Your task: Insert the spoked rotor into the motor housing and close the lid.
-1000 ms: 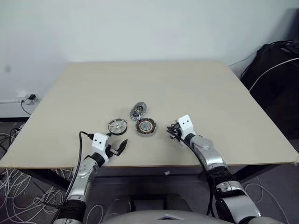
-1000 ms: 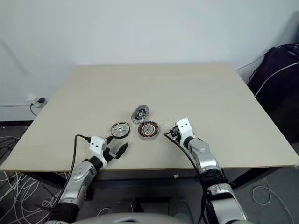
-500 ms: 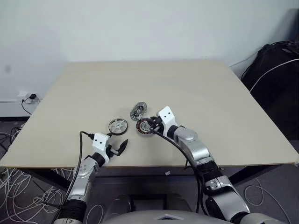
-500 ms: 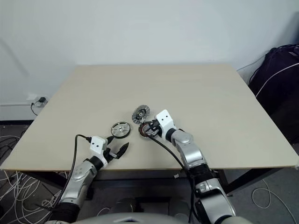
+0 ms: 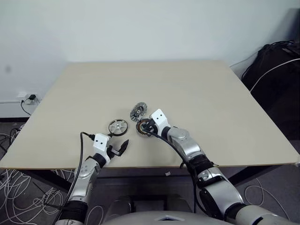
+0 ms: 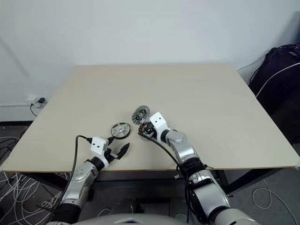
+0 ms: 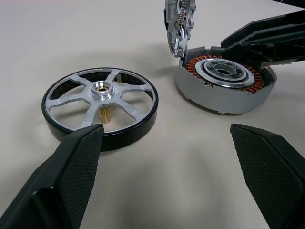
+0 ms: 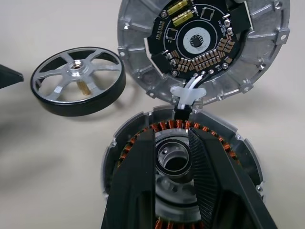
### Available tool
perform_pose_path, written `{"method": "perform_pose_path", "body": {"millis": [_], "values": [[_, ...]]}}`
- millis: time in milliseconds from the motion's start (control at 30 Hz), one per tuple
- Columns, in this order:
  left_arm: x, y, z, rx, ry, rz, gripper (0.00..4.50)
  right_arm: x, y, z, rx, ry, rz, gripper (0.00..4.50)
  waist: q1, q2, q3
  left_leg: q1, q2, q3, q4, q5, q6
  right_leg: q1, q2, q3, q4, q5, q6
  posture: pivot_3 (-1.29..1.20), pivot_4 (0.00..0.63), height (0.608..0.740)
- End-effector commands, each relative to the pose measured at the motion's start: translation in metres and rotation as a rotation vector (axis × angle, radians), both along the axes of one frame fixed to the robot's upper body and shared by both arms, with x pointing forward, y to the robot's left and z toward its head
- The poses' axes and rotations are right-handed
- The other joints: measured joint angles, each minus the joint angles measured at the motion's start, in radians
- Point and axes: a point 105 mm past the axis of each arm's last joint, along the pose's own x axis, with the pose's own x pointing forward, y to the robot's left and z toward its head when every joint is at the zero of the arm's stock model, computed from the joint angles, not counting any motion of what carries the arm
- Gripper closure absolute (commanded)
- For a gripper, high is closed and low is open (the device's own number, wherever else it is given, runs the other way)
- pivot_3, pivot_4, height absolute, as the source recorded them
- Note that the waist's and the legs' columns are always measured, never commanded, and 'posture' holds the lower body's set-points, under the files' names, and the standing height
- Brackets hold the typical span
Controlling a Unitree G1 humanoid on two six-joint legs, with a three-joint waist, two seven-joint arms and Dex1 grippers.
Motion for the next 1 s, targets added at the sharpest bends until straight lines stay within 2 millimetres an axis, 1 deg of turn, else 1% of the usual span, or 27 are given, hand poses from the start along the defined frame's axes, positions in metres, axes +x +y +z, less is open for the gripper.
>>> {"method": "perform_pose_path", "body": {"millis": [33,167,300,533,867,900,1000], "values": [[0.006,0.002,0.014,0.000,-0.059,0.006,0.00,0.011,0.006,0.016,0.020,-0.063,0.005,3.80,0.000,0.000,0.000,0.000,0.000,0.000,0.000,0.000,0.000,0.000,0.000,0.000,0.000,0.000,0.000,0.00,0.000,0.740],[0.006,0.002,0.014,0.002,-0.059,0.008,0.00,0.014,0.006,0.015,0.015,-0.062,0.004,3.80,-0.001,0.000,0.000,0.000,0.000,0.000,0.000,0.000,0.000,0.000,0.000,0.000,0.000,0.000,0.000,0.00,0.000,0.740],[0.006,0.003,0.014,0.002,-0.059,0.010,0.00,0.013,0.007,0.012,0.014,-0.056,0.007,3.80,-0.001,0.000,0.000,0.000,0.000,0.000,-0.001,0.000,0.000,0.000,0.000,0.000,0.000,0.000,0.000,0.00,0.000,0.740],[0.006,0.004,0.013,0.002,-0.059,0.011,0.00,0.013,-0.002,0.004,0.004,-0.034,-0.017,3.80,-0.003,0.000,0.000,0.000,0.000,0.000,-0.001,0.000,0.000,0.000,0.000,0.000,0.000,0.000,0.000,0.00,0.000,0.740],[0.007,0.004,0.012,0.003,-0.057,0.009,0.00,0.013,-0.003,0.002,0.009,-0.027,-0.024,3.80,-0.008,0.000,0.000,0.000,0.000,0.000,-0.001,0.000,0.000,0.000,0.000,0.000,0.000,0.000,0.000,0.00,0.000,0.740],[0.007,0.004,0.012,0.002,-0.056,0.009,0.00,0.013,-0.003,0.002,0.011,-0.026,-0.023,3.08,-0.009,0.000,0.000,0.000,0.000,0.000,-0.001,0.000,0.000,0.000,0.000,0.000,0.000,0.000,0.000,0.00,0.000,0.740],[0.006,0.004,0.011,0.001,-0.054,0.008,0.00,0.013,-0.003,0.003,0.011,-0.035,-0.026,2.18,-0.011,0.000,0.000,0.000,0.000,0.000,-0.001,0.000,0.000,0.000,0.000,0.000,0.000,0.000,0.000,0.00,0.000,0.740]]}}
